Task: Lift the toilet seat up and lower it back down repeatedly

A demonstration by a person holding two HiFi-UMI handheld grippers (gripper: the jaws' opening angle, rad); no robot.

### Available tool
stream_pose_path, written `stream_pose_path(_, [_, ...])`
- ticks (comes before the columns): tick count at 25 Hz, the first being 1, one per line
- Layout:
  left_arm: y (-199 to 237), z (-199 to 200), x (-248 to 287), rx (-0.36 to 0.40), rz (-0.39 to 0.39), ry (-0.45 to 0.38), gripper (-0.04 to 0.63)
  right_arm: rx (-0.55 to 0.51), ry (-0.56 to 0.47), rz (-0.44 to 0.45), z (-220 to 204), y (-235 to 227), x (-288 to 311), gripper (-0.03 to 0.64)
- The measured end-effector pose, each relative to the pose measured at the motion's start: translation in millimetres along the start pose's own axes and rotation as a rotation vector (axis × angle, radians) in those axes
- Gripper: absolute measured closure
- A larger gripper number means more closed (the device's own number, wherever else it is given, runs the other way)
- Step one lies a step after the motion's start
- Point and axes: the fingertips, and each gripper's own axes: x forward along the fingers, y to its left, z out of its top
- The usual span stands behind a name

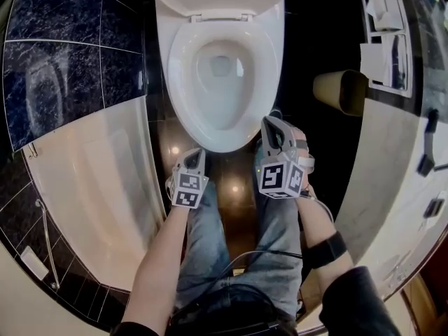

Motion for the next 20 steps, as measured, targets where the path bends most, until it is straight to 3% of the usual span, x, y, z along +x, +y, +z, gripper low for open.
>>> stream_pose_path(4, [4,10,-11,0.002,0.006,-0.011,0.595,0.013,-0.009,0.001,2,2,-1,0.598])
stream_pose_path(9, [5,64,-54,0.030,0.023,-0.081,0.595,0.026,-0.024,0.002,36,-14,-29,0.598])
stream_pose_path(13, [2,122,-118,0.049,0.048,-0.167,0.595,0.075,-0.057,0.001,87,-37,-72,0.598])
stream_pose_path(20, [9,234,-266,0.025,0.146,-0.372,0.595,0.254,-0.162,-0.024,183,-87,-165,0.598])
